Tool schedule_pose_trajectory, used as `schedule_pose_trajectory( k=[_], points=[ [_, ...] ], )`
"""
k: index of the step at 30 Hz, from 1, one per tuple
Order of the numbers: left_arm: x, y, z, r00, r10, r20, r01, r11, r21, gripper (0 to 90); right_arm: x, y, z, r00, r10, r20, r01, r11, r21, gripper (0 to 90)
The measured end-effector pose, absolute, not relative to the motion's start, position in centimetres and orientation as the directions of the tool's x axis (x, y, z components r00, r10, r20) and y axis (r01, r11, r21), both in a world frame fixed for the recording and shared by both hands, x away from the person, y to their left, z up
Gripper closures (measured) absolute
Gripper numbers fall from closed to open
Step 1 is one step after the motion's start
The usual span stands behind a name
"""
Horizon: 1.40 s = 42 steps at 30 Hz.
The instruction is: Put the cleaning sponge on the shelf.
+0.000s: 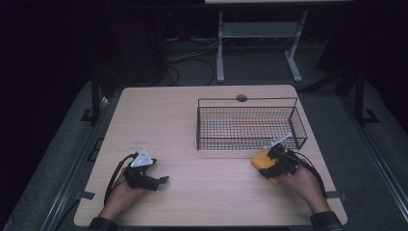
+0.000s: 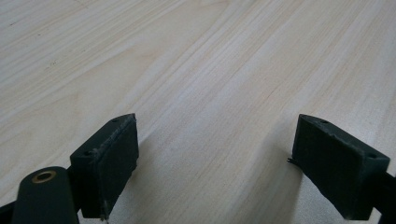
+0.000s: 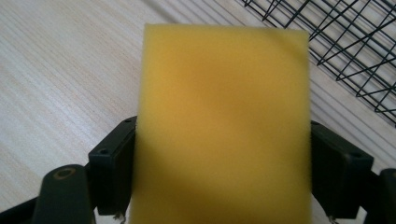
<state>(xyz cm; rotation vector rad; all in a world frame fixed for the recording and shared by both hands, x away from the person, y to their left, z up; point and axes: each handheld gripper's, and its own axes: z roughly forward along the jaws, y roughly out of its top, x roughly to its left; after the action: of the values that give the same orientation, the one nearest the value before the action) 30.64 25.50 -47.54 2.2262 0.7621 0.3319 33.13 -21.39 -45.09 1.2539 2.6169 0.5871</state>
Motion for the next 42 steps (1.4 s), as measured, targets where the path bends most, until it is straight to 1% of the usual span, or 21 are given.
schedule_pose_trajectory(
  k=[14, 42],
  points=[
    [30.6, 25.5, -47.5, 0.789, 0.614, 0.003, 0.420, -0.544, 0.726, 13.9, 33.0, -21.5, -44.9, -0.632, 0.775, 0.007, 0.703, 0.570, 0.426, 21.9],
    [30.6, 25.5, -47.5, 0.789, 0.614, 0.003, 0.420, -0.544, 0.726, 13.9, 32.2, -22.5, -41.8, -0.639, 0.769, 0.024, 0.689, 0.558, 0.462, 22.0]
  ],
)
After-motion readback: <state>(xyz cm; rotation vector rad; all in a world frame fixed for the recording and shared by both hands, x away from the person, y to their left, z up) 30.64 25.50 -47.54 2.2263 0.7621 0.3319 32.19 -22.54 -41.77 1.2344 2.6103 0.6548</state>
